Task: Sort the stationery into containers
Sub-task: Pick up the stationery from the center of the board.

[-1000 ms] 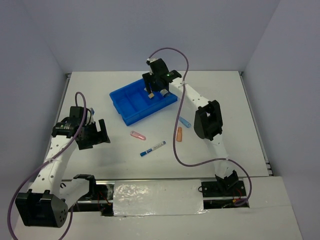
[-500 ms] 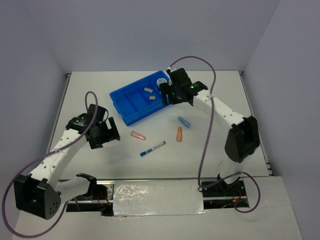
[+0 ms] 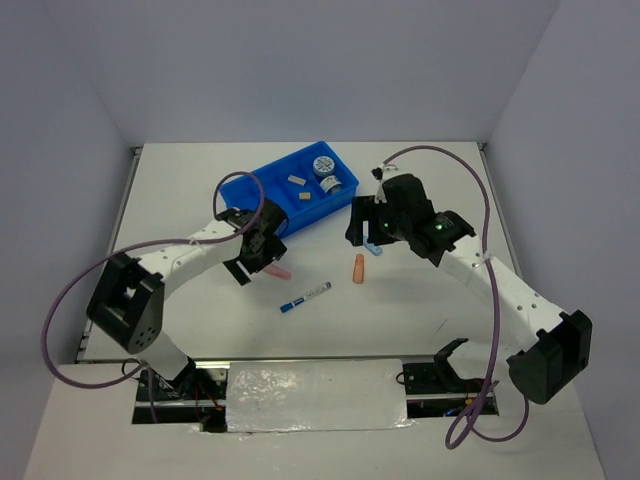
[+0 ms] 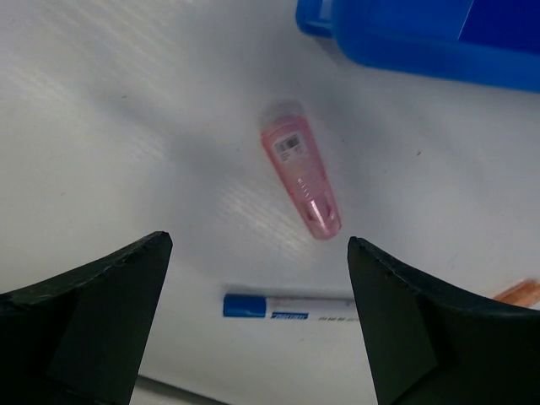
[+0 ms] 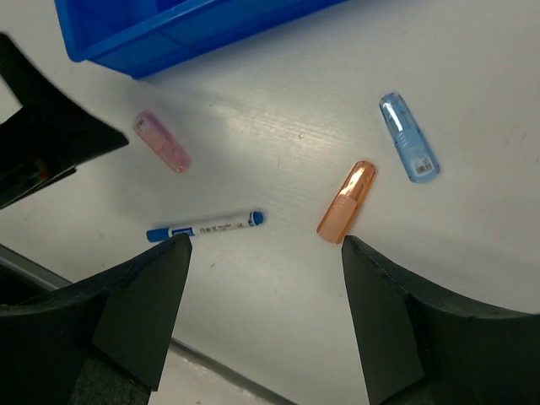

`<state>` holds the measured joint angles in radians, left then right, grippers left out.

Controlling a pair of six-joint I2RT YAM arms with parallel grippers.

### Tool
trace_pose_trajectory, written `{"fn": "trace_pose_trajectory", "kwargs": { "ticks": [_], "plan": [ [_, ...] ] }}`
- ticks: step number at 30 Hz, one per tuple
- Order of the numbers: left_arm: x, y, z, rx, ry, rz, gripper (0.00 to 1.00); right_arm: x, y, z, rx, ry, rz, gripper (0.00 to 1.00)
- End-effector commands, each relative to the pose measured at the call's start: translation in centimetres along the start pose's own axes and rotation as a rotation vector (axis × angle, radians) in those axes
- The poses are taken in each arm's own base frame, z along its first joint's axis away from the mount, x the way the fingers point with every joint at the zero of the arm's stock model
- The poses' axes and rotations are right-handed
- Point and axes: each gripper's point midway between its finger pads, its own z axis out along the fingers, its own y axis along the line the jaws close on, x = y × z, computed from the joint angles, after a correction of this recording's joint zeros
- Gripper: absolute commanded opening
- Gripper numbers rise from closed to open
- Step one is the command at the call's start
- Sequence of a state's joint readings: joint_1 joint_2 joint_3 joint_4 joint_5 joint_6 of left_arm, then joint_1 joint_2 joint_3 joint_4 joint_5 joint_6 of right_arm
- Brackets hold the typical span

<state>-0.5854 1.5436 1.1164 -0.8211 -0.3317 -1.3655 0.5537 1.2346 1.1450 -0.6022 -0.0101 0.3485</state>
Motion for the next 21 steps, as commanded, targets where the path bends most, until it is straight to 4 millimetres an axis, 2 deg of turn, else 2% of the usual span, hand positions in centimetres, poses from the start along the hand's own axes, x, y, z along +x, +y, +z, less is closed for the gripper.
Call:
{"fn": "trace_pose_trajectory", "kwargs": {
  "ticks": [1,5,7,9,11,14,19,21],
  "plan": [
    [-0.8,-2.8,1.3,-0.010,-0.057,-0.111,0.98,0.2,0.8,-1.8,-0.050,-0.027,0.004,0.80],
    [0.0,-2.8,2.9,-0.082,-0.057,-0.090,0.96,1.0,0.8,-2.8,-0.066,-0.012,-0.026,0.80],
    [0.3,-2.7,3.8,-0.103,-0.056,-0.091,0.87,1.0,0.9,-3.4,-0.075,-0.013,-0.034,0.80],
    [0.8,-2.3,4.7,-0.116,-0.048,-0.096,0.86,1.0,1.0,-3.8,-0.087,-0.016,-0.050,0.80],
    [1.7,-2.3,5.2,-0.114,-0.024,-0.096,0.82,0.7,1.2,-4.2,-0.094,-0.019,-0.069,0.80],
    [2.5,-2.1,6.1,-0.124,-0.008,-0.084,0.82,0.0,1.4,-4.8,-0.097,-0.028,-0.091,0.80],
    [4.3,-3.1,7.3,-0.103,0.032,-0.025,0.65,-1.2,2.2,-5.4,-0.126,-0.055,-0.106,0.81],
    [4.8,-3.5,7.5,-0.101,0.036,0.000,0.63,-1.4,2.4,-5.4,-0.136,-0.056,-0.110,0.81]
  ]
}}
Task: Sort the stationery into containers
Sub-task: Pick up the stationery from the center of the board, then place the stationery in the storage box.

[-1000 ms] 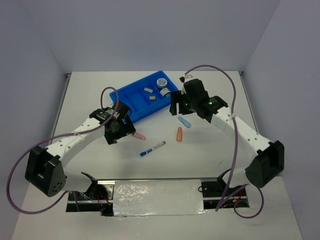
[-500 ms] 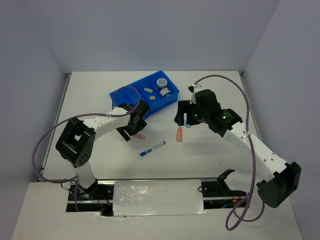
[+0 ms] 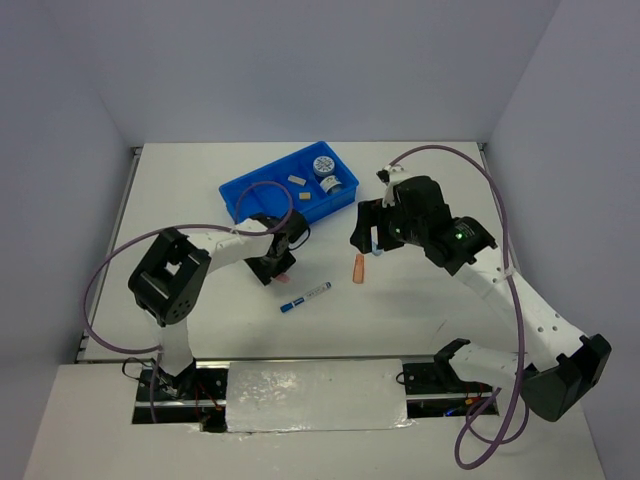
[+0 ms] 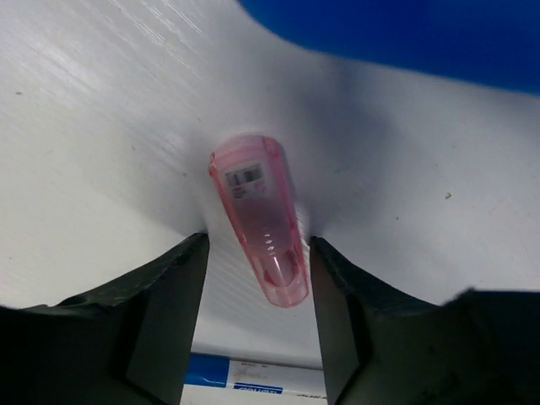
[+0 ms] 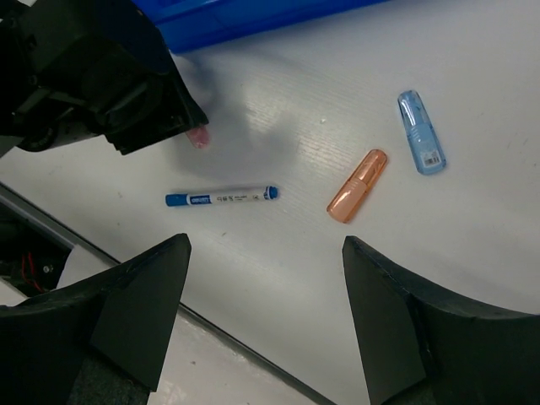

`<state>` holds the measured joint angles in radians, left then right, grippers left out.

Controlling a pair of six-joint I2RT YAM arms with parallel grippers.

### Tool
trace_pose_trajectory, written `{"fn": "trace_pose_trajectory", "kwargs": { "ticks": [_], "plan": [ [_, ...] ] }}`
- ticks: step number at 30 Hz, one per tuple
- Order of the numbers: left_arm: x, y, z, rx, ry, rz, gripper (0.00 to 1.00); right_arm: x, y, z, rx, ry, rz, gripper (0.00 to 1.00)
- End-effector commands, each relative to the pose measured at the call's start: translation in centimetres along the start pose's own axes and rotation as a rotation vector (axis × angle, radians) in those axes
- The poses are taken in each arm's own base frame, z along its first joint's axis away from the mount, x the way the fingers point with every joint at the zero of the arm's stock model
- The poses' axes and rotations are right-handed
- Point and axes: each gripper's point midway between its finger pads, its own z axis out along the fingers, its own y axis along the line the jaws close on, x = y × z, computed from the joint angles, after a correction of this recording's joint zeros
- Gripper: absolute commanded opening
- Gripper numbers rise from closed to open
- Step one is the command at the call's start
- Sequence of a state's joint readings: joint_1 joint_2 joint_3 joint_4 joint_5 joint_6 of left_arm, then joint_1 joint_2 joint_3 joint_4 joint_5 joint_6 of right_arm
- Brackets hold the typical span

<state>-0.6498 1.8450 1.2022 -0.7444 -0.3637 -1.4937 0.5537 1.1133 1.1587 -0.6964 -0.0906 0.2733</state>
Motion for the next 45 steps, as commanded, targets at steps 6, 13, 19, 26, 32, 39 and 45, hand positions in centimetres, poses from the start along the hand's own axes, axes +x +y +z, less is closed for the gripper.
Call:
{"fn": "trace_pose_trajectory", "kwargs": {
  "ticks": [6,13,19,26,32,39,45],
  "plan": [
    [2.1,-3.4,-2.3,0.107,0.027,0.046,0.26,-2.2,1.6,-1.2,-0.061,-0.050,-0.034,0.81],
    [-1.5,-9.0,-13.5,0.357,-0.093,0.056,0.00,-2.9,2.1,-2.2,-0.077,-0.085,-0.024,0.81],
    [-7.4,-11.2,-16.9,0.441,-0.261,0.110,0.01,-2.3,1.7,-2.0,-0.064,-0.068,-0.027,0.82],
    [-14.9,-14.4,-11.8,0.408,-0.258,0.136,0.02,-0.9,1.3,-1.7,-0.064,-0.040,-0.016,0.82],
    [-17.9,-15.9,-6.8,0.354,-0.203,0.139,0.17,1.1,0.9,-1.6,-0.067,-0.010,0.006,0.82],
    [-18.2,-15.6,-3.6,0.306,-0.154,0.151,0.66,3.1,0.1,-0.9,-0.047,0.027,0.028,0.82],
    [-19.3,-15.7,-7.7,0.391,-0.188,0.111,0.90,7.8,-3.1,3.4,0.080,0.169,0.086,0.82]
  ]
}}
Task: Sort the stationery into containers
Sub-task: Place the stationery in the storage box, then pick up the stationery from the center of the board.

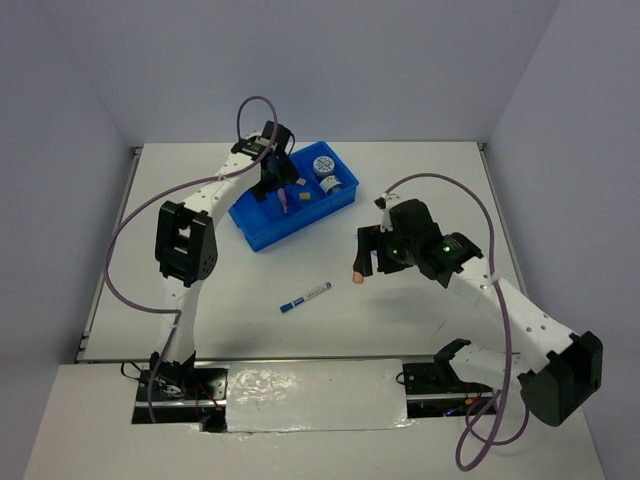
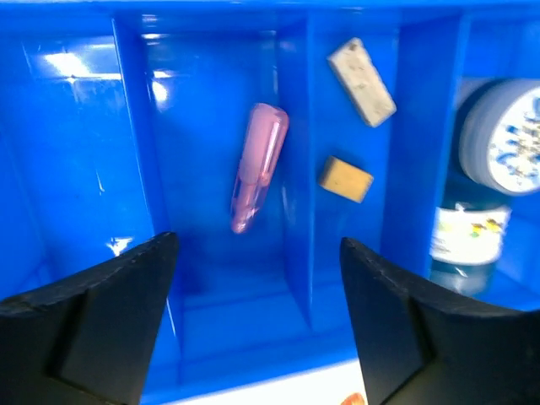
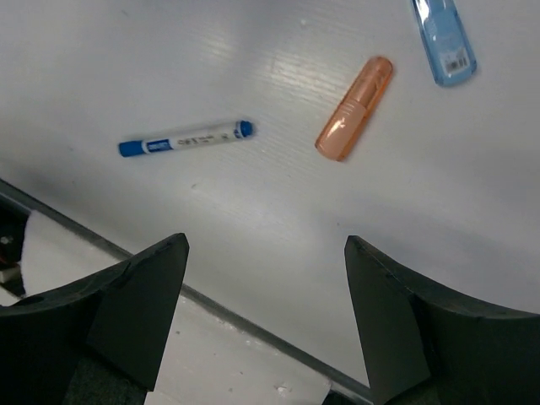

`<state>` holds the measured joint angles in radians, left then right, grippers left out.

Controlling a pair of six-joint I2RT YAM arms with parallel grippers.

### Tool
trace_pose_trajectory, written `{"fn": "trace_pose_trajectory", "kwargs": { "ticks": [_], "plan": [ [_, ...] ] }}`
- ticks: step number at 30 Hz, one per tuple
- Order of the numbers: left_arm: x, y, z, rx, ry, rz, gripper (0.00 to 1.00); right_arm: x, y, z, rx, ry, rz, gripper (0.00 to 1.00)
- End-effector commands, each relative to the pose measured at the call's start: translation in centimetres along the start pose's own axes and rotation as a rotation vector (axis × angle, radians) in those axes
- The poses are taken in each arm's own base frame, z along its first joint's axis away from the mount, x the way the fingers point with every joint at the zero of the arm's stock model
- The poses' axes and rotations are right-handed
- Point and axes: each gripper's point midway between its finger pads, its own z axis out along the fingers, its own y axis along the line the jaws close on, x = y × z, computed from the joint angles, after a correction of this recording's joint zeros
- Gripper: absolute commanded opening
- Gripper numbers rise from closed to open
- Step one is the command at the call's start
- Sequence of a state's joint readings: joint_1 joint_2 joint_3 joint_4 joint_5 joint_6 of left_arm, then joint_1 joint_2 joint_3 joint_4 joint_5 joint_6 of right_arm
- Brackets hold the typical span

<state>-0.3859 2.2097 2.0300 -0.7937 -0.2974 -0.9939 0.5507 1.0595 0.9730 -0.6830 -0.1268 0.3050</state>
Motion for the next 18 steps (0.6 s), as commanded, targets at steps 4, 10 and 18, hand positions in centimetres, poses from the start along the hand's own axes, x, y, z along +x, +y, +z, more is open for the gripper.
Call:
{"fn": "trace_pose_trajectory", "kwargs": {
  "ticks": [4,10,18],
  "plan": [
    [-4.5,-2.6,-10.0,0.198,-0.098,-0.024,0.96,3.8,-3.7,6.1,0.165,0.147,0.120,0.81],
    [-4.0,-2.4,-17.4,0.387,-0.100,0.051,0.98,4.6,-5.8,10.9,0.254,0.210,0.113,0.79],
    [0.8,4.7,-20.2,0.365,-0.050,0.166,0.99,5.3,-7.8,15.3,0.341,0.245,0.131,0.65]
  ]
}}
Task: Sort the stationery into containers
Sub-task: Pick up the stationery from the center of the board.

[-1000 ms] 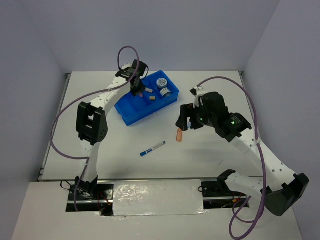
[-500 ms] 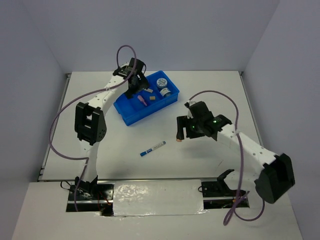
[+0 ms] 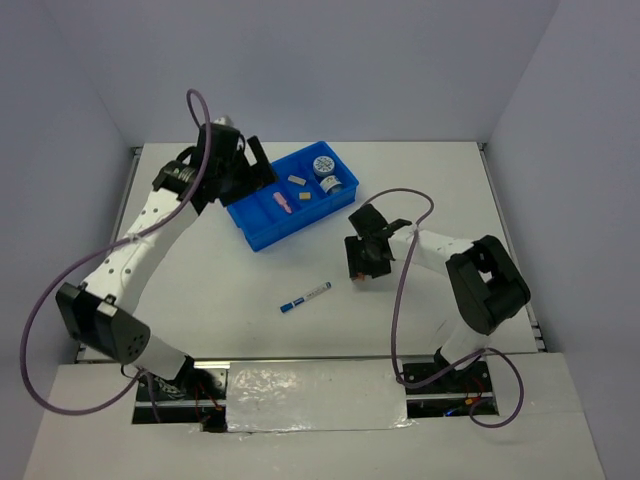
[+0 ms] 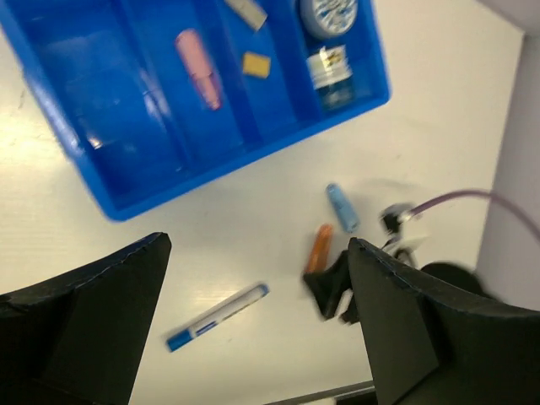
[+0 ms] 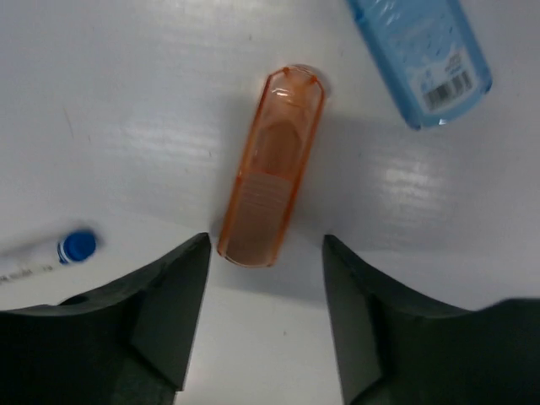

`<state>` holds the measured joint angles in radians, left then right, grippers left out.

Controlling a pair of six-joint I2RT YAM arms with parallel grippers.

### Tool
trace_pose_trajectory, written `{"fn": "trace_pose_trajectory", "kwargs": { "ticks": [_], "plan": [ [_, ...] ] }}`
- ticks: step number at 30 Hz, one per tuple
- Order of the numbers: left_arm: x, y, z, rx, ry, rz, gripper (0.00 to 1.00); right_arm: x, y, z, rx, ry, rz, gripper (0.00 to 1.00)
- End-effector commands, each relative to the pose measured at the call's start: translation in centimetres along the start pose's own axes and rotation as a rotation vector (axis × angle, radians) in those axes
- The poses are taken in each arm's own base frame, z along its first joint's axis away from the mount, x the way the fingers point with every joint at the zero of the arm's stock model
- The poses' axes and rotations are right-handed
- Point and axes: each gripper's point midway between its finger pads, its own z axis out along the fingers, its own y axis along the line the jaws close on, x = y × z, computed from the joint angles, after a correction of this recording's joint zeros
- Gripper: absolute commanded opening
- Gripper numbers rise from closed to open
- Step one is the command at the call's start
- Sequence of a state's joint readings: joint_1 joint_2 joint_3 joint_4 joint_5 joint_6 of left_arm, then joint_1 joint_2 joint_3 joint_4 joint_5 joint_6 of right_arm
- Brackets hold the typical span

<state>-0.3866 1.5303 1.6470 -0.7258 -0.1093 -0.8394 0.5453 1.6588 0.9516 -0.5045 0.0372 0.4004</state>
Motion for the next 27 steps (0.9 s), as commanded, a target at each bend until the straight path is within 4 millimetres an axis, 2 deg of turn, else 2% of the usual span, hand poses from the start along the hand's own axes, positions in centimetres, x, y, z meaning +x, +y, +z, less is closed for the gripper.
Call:
{"fn": "trace_pose_trajectory", "kwargs": {
  "ticks": [1,2,4,5,7,9,12,15,16,18,19,20,21,23,24,25,26,27],
  "plan": [
    [4.2,3.8,-0.4,-0.054,0.095,0.079,0.99,-2.8,0.3,1.3,0.017,-0.096,0.035,0.60],
    [4.3,4.2,-1.5,-0.048,0.083,0.081,0.99,-2.9,0.3,1.5,0.019,-0.101,0.041,0.58],
    [6.5,6.4,-1.5,-0.087,0.128,0.096,0.99,-2.9,0.0,1.8,0.031,-0.121,0.051,0.55],
    [6.9,6.7,-2.1,-0.081,0.128,0.098,0.99,-3.1,-0.1,1.9,0.034,-0.131,0.052,0.55],
    [8.6,8.2,-2.1,-0.106,0.172,0.106,0.99,-3.1,-0.2,2.1,0.046,-0.133,0.043,0.46],
    [9.2,8.6,-2.6,-0.105,0.181,0.109,0.99,-3.6,0.1,2.0,0.036,-0.141,0.026,0.35],
    [9.9,9.5,-3.0,-0.123,0.201,0.125,0.99,-4.8,1.5,0.8,-0.019,-0.187,-0.023,0.28],
    [9.5,9.4,-4.0,-0.127,0.192,0.136,0.99,-7.1,4.7,-2.8,-0.138,-0.291,-0.083,0.25],
    [8.9,9.0,-4.5,-0.114,0.175,0.141,0.99,-8.6,6.1,-5.2,-0.187,-0.356,-0.086,0.25],
    [8.4,8.8,-5.0,-0.110,0.160,0.149,0.99,-10.2,8.1,-8.2,-0.282,-0.423,-0.103,0.26],
    [8.2,8.7,-5.2,-0.108,0.153,0.152,0.99,-12.0,9.5,-10.0,-0.328,-0.478,-0.118,0.27],
    [8.0,8.9,-5.3,-0.117,0.148,0.157,0.99,-12.4,10.7,-10.9,-0.384,-0.481,-0.140,0.28],
    [7.9,8.9,-5.4,-0.121,0.146,0.169,0.99,-14.3,12.2,-11.9,-0.421,-0.506,-0.179,0.28],
    [8.1,9.4,-5.6,-0.143,0.160,0.182,0.99,-15.3,14.1,-12.0,-0.458,-0.482,-0.228,0.29],
    [7.8,9.4,-5.7,-0.145,0.153,0.191,0.99,-15.8,14.8,-10.0,-0.453,-0.439,-0.246,0.30],
    [7.7,9.3,-5.9,-0.144,0.153,0.191,0.99,-17.8,15.9,-11.4,-0.466,-0.472,-0.273,0.31],
    [7.6,9.2,-6.1,-0.139,0.152,0.195,0.99,-18.6,16.4,-10.8,-0.461,-0.464,-0.281,0.31],
    [7.2,9.0,-6.4,-0.135,0.146,0.198,0.99,-19.0,16.9,-8.4,-0.452,-0.420,-0.287,0.31]
  ]
}}
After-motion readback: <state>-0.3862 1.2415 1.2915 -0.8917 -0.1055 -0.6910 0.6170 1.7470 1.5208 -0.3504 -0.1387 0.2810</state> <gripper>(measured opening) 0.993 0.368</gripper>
